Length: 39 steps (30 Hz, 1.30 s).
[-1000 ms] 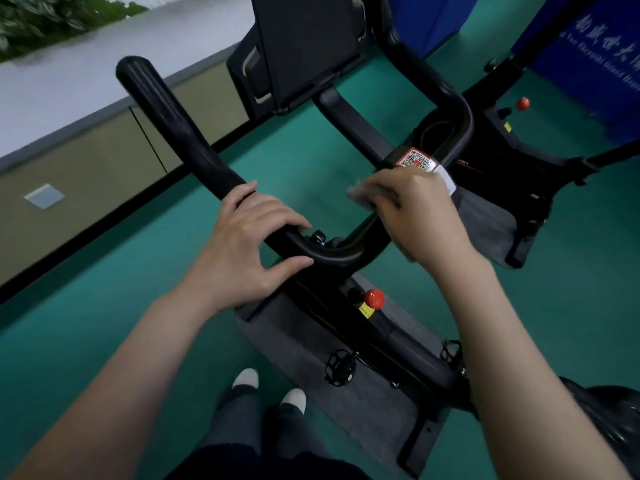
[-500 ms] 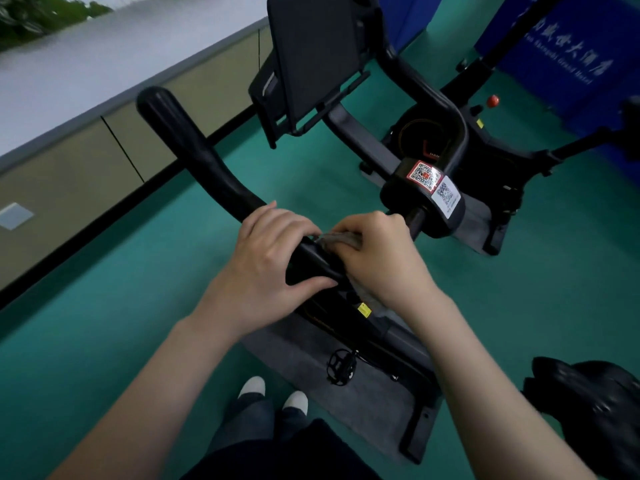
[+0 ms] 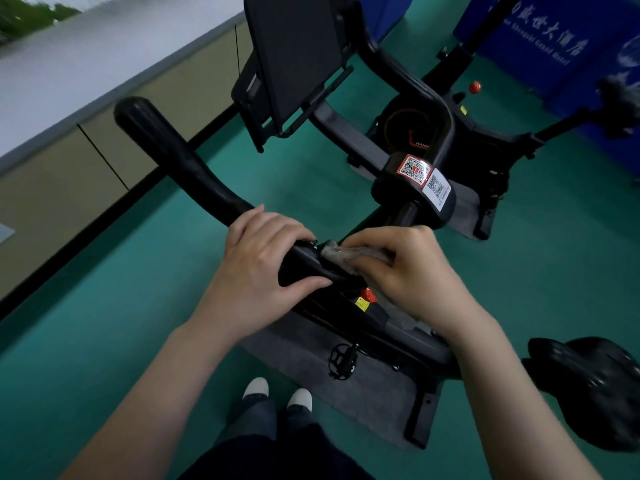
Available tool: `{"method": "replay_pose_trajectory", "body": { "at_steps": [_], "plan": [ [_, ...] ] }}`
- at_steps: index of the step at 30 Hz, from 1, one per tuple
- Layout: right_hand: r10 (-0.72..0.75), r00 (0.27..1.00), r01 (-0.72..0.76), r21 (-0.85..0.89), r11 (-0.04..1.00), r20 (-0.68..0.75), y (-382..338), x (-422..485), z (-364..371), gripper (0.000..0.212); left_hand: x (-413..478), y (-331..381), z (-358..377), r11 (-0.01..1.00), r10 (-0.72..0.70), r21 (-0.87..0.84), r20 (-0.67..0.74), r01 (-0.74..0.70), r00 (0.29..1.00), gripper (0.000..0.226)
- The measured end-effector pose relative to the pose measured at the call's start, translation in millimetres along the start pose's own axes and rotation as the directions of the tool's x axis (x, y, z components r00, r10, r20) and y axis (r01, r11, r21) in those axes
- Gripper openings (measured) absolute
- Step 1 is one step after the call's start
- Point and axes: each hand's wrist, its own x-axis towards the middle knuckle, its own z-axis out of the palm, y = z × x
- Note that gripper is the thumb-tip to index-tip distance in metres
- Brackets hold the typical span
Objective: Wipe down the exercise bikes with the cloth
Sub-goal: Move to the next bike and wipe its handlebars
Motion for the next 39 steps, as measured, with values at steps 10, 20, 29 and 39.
{"method": "replay_pose_trajectory", "body": {
  "at_steps": [10,20,29,39],
  "plan": [
    [0.226,0.798,-0.135,0.201,0.970,-0.559,51.0,5.0,-19.2,0.014,-0.5,1.3,6.0,1.000,-0.013,0.016,-0.027,0.014,1.000,0.048],
    [0.577,0.525,-0.172,0.586,0.792,-0.626,66.3,-42.4,38.9,0.012,-0.3,2.1,9.2,0.997,0.004,0.071,-0.052,-0.001,0.999,0.048],
    [0.828,0.461,-0.075,0.915,0.396,-0.320,78.1,6.5,59.7,0.011,-0.2,3.4,9.8,0.996,0.010,0.086,-0.062,-0.005,0.998,0.050],
    [0.768,0.588,-0.028,0.943,0.331,-0.252,45.7,-32.7,83.7,0.016,-1.8,4.0,10.6,0.997,0.011,0.080,-0.075,-0.005,0.997,0.050]
  ]
}}
